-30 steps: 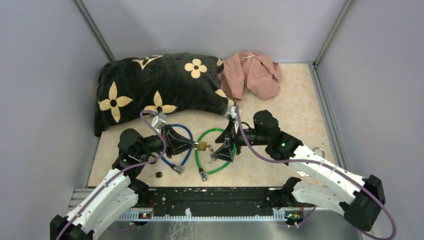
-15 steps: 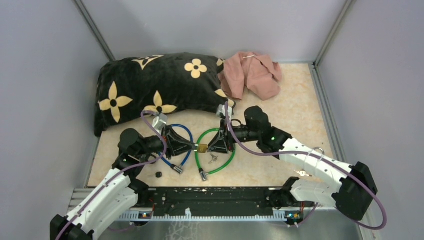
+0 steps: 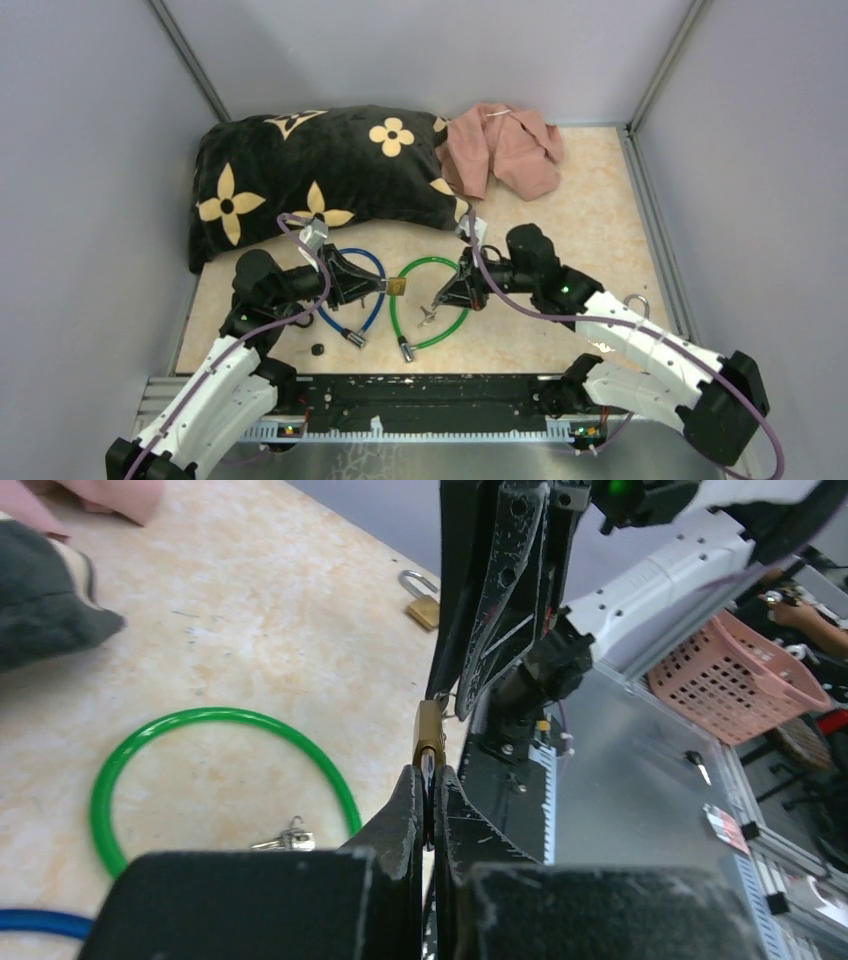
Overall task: Lock with the key
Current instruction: Lock the lock, then place the key at the center of the board.
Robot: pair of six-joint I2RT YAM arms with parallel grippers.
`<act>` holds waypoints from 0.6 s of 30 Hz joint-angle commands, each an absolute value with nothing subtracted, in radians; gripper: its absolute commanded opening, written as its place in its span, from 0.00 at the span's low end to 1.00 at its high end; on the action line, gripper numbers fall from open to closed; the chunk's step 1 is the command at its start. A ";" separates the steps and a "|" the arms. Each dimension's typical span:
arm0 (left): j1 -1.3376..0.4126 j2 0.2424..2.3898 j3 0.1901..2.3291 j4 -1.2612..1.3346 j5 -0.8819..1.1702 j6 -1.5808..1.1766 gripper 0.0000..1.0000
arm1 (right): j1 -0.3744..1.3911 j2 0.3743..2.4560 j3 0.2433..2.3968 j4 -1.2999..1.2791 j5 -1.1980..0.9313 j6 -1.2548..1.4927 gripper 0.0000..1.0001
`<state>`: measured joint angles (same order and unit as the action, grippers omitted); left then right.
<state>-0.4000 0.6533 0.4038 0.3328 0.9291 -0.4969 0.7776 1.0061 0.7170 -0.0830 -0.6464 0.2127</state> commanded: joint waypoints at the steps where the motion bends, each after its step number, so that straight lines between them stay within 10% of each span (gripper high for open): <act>1: -0.359 0.644 0.464 0.259 0.952 -0.414 0.00 | 0.698 0.861 0.634 -0.178 -0.503 0.289 0.00; 18: -0.859 1.309 0.607 0.270 0.750 -0.462 0.00 | 0.651 0.899 0.518 -0.603 0.316 0.789 0.00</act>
<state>-0.7864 1.1435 0.4923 0.1963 0.7925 -0.4751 0.6701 0.8600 0.4965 -0.6094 0.1226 0.7055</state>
